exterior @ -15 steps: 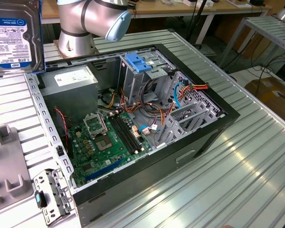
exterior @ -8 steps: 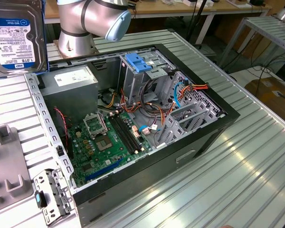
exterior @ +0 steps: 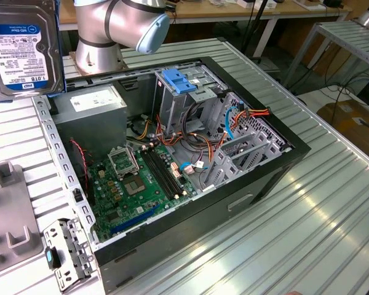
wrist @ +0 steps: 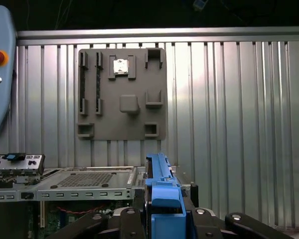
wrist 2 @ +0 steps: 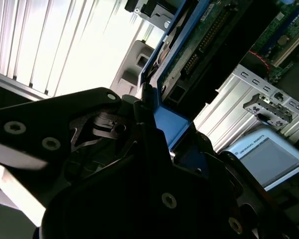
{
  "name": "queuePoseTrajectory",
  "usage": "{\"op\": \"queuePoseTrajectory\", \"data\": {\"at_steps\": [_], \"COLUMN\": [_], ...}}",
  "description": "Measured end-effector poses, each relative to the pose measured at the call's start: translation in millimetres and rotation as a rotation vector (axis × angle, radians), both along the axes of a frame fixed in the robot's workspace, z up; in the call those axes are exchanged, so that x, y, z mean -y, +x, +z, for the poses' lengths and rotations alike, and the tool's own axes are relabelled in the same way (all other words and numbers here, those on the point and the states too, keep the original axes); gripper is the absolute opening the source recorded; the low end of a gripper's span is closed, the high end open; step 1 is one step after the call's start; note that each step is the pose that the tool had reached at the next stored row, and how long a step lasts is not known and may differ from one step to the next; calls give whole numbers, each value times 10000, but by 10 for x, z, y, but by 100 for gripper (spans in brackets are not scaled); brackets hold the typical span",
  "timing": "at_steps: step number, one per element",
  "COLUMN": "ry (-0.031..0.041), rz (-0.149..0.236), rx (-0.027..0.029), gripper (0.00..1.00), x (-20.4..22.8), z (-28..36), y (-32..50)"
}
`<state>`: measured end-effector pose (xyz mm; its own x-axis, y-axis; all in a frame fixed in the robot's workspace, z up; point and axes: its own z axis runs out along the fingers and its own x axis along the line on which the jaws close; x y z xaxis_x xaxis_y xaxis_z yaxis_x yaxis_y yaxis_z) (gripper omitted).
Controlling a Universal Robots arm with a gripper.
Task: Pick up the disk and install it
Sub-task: 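Pick up the disk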
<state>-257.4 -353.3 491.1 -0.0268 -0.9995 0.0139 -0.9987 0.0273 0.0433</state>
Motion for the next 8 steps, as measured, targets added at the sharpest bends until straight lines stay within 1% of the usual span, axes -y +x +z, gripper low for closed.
{"op": "queuePoseTrajectory", "data": {"at_steps": [1,2,3,4,8], "ry": [-63,-111,-159,-182,-181], "rz": [1,1,0,0,0], "rx": [6,24,53,83,92], "gripper": [37,37,37,37,37], "x": [0,1,1,1,1], "z": [-1,-2,-4,-4,-4], "y": [0,0,0,0,0]}}
